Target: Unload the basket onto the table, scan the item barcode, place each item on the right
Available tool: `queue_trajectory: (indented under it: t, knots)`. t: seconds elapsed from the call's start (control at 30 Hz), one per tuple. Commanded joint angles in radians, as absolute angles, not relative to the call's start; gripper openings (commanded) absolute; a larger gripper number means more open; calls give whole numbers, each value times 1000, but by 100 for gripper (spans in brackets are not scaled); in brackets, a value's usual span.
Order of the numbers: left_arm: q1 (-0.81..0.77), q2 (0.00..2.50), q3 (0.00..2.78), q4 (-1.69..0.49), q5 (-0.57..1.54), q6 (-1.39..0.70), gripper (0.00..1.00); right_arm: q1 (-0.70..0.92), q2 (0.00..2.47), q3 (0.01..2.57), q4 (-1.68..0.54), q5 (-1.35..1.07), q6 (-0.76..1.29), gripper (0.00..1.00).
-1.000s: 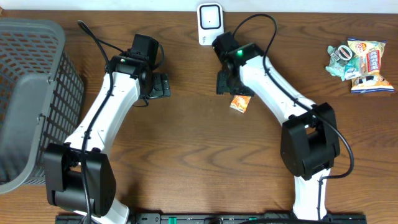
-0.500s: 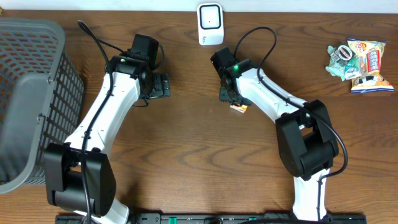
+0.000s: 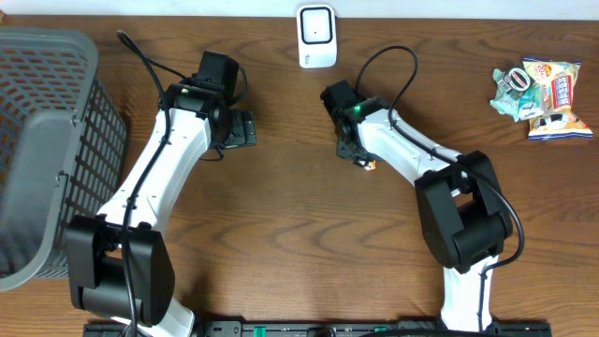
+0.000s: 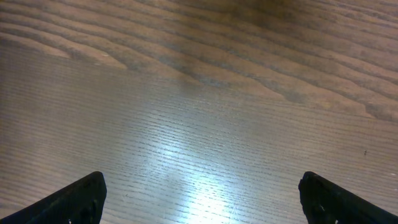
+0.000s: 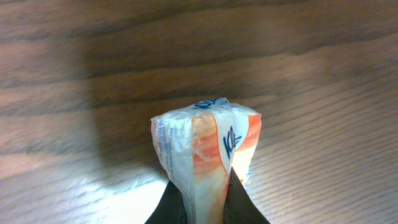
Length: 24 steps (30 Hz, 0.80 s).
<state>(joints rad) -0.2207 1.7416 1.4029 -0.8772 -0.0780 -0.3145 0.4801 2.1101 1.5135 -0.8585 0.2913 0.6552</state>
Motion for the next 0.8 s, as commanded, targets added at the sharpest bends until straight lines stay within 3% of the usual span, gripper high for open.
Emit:
queue_trajectory:
  t: [0.0,0.2,0.4,0.63,0.77]
  knots:
    - [-219,1745,1409,-881,-91,-312,98,453,2118,1602,-885,150,563,1]
    - [-219,1745,1409,-881,-91,-312,98,365,2095,1737,-883,-270,375,1]
    - [-219,1745,1409,-881,-91,-312,98,265,2106,1703,-838,-639,213,1]
    - [-219,1745,1409,-881,-91,-312,98,206,2134,1484,-673,-852,199,1]
    - [-219,1745,1409,-881,-91,-312,98,151,2134,1378,-579,-829,266,1]
